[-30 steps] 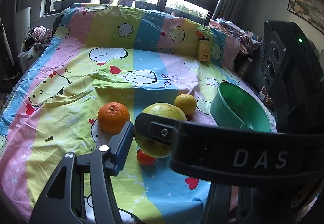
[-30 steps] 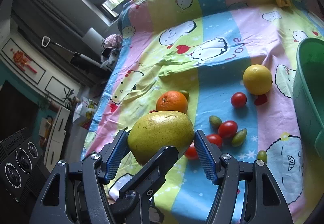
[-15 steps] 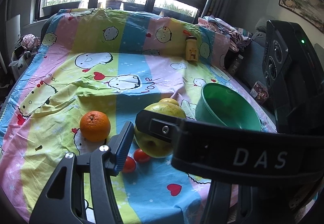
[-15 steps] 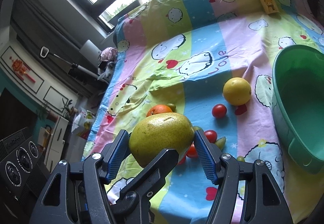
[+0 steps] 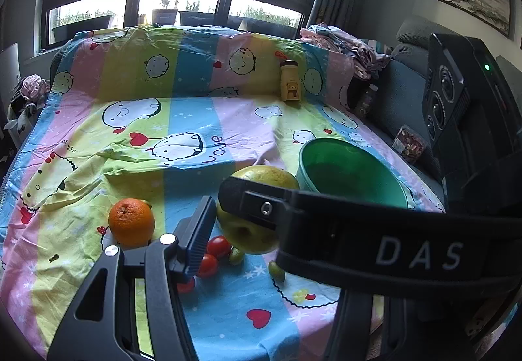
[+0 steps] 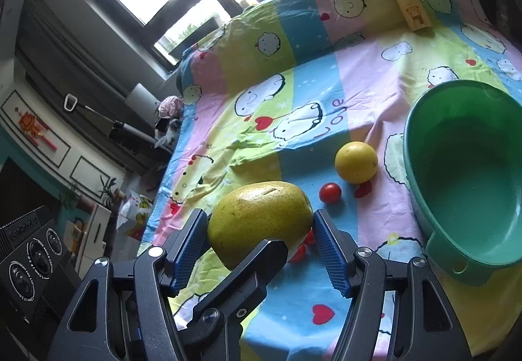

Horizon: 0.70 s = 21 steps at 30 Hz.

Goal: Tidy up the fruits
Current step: 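Lift the pomelo with the right gripper and carry it over the green basin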

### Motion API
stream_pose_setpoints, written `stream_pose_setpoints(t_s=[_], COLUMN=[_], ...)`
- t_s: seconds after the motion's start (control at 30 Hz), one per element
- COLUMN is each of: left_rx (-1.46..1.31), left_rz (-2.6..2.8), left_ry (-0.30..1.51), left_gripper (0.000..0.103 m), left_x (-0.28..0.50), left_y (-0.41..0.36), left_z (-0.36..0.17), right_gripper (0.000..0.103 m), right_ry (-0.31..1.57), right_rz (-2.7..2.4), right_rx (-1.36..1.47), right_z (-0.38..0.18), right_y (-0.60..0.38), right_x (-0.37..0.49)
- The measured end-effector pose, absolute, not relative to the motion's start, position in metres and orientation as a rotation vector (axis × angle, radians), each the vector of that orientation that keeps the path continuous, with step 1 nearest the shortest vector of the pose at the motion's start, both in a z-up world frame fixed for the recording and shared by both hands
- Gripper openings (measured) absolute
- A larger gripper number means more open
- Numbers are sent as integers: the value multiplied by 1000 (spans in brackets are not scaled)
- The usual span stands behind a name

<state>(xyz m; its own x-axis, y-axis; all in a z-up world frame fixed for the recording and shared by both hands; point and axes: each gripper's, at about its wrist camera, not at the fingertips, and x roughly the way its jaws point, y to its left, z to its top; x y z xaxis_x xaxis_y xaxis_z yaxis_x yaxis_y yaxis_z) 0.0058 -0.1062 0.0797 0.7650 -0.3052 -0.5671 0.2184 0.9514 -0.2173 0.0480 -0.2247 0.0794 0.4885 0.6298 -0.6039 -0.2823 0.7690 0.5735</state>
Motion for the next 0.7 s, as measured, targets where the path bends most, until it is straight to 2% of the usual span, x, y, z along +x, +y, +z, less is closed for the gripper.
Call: stream_pose_setpoints(t_s=[0.7], left_rx=[-100], left_rz=[-362], left_ry=[629], left_gripper=[55], left_x=[18], left_y=[-143], left_z=[89], right_gripper=[69], right_ry=[859], right_rz=[507], right_rx=[481], right_z=[85], right_y=[-264], right_x=[51])
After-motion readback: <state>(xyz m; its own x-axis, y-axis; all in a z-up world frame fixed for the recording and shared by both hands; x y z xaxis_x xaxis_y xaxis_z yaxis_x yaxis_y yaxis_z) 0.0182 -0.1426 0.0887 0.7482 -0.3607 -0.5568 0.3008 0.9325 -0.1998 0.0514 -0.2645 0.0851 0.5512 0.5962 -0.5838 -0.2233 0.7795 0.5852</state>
